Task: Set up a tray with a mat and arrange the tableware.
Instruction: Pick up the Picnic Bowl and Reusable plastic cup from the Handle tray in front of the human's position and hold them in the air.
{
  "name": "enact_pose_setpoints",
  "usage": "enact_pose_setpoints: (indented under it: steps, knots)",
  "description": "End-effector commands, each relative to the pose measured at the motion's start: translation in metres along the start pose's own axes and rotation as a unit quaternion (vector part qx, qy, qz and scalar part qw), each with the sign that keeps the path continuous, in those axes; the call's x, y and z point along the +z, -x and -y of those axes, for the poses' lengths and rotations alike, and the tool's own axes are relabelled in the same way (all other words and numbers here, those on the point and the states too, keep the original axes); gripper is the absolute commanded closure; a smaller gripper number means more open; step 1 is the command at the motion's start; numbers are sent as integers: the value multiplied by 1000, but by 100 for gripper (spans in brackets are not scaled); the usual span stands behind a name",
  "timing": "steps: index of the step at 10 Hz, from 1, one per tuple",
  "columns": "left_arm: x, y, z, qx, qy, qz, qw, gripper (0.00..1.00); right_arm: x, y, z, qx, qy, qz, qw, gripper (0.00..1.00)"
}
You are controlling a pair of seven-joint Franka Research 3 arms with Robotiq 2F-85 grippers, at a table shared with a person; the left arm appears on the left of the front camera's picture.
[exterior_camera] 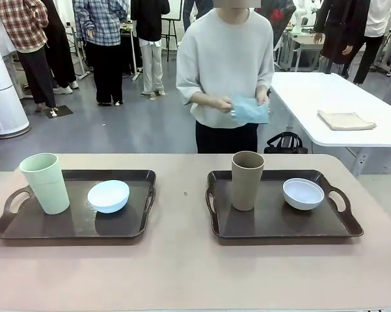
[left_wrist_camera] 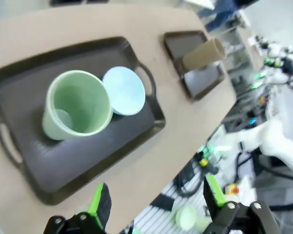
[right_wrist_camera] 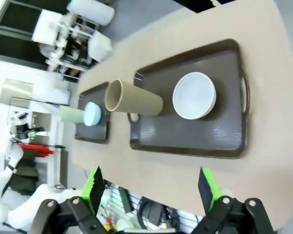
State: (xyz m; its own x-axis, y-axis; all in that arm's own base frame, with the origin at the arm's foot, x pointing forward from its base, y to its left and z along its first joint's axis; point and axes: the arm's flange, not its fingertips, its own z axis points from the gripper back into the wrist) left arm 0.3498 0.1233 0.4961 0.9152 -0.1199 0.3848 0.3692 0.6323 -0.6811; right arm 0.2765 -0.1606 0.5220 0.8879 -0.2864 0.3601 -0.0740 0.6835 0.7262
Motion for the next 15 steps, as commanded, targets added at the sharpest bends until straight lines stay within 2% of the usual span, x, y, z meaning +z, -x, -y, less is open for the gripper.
enact_pose_setpoints:
  steps: [1,3,9,10,15]
  knots:
    - [28,16,-28,11,42,50,998,0,23,-1,29,-13,-54,-15,998,0]
    - [51,36,-49,31,54,91,994,0,44,9,51,-25,-96,-3,995,0]
    - [43,30,-40,20,20,79,996,0,47,21,74,-27,-123,-10,992,0]
    - [39,32,-41,32,36,71,996,0,45,23,71,-45,-110,-4,993,0]
    - [39,32,-41,32,36,71,996,0,45,23,71,-45,-110,-4,993,0]
